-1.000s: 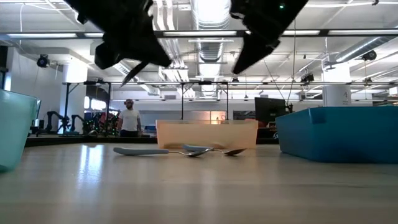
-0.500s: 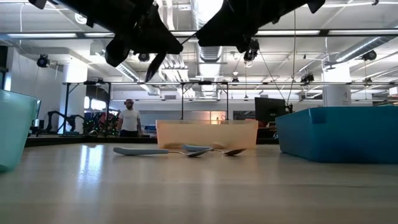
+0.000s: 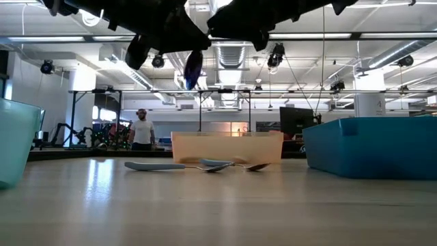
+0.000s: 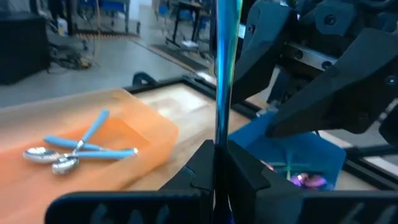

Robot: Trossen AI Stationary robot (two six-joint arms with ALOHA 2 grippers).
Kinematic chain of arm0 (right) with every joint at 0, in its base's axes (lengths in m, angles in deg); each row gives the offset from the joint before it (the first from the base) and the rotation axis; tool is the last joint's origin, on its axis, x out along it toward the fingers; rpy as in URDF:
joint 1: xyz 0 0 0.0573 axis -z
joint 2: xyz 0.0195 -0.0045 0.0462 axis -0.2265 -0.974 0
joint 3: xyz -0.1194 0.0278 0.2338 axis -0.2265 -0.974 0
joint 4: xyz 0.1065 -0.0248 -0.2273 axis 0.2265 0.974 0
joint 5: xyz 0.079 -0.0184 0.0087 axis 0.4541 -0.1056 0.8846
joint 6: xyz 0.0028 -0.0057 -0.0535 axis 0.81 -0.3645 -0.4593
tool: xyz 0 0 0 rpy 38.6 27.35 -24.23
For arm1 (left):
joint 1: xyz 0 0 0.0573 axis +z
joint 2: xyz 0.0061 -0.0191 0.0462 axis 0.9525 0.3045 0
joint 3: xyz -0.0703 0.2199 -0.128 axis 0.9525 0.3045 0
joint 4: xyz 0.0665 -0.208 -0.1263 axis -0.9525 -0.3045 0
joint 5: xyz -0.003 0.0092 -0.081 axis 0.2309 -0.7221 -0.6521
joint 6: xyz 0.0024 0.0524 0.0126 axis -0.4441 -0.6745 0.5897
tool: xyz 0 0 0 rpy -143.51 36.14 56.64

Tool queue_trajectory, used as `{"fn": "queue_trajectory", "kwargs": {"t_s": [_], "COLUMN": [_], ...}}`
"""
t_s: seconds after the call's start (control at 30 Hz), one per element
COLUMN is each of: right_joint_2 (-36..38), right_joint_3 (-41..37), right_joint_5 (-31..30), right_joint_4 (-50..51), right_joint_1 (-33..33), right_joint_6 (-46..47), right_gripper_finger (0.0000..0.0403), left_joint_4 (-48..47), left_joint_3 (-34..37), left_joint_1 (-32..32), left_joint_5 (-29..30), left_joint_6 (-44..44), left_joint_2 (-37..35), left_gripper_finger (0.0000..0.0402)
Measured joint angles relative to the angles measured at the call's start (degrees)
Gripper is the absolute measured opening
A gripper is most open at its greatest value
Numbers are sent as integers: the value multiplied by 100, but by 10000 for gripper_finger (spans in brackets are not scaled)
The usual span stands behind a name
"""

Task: Sort silverware by color (type)
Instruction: Put the purple spoon into the blue bin

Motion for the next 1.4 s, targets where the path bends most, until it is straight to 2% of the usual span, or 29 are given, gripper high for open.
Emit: {"fn": "queue_trajectory", "kwargs": {"t_s": [0.2, 0.37, 0.47, 0.6, 0.83, 1.07, 1.23, 1.4], "right_joint_2": [4, 4, 5, 6, 35, 48, 44, 61], "right_joint_3": [16, 17, 17, 18, 167, 785, 1262, 1948], "right_joint_5": [47, 46, 44, 71, 121, -19, -634, -852], "right_joint_4": [-404, -607, -624, -632, -373, 876, 2127, 4306], "right_joint_1": [125, 135, 135, 135, 213, 229, 252, 236], "right_joint_6": [0, -74, -76, -255, -416, -888, -1119, -839], "right_gripper_finger": [127, 120, 93, 24, 10, 8, 7, 7], "left_joint_4": [942, 1131, 1204, 1310, 1428, 1427, 1398, 1262], "left_joint_3": [0, 0, 0, 0, -38, -235, -313, -313], "left_joint_1": [-52, -55, -55, -53, -42, -38, -74, -81], "left_joint_5": [-6, 31, 63, 166, 227, 302, 16, -399], "left_joint_6": [-959, -1102, -1154, -1296, -1473, -1441, -1562, -1575], "left_joint_2": [158, 196, 195, 195, 195, 181, 156, 143], "left_gripper_finger": [4, 4, 4, 3, 5, 43, 88, 124]}}
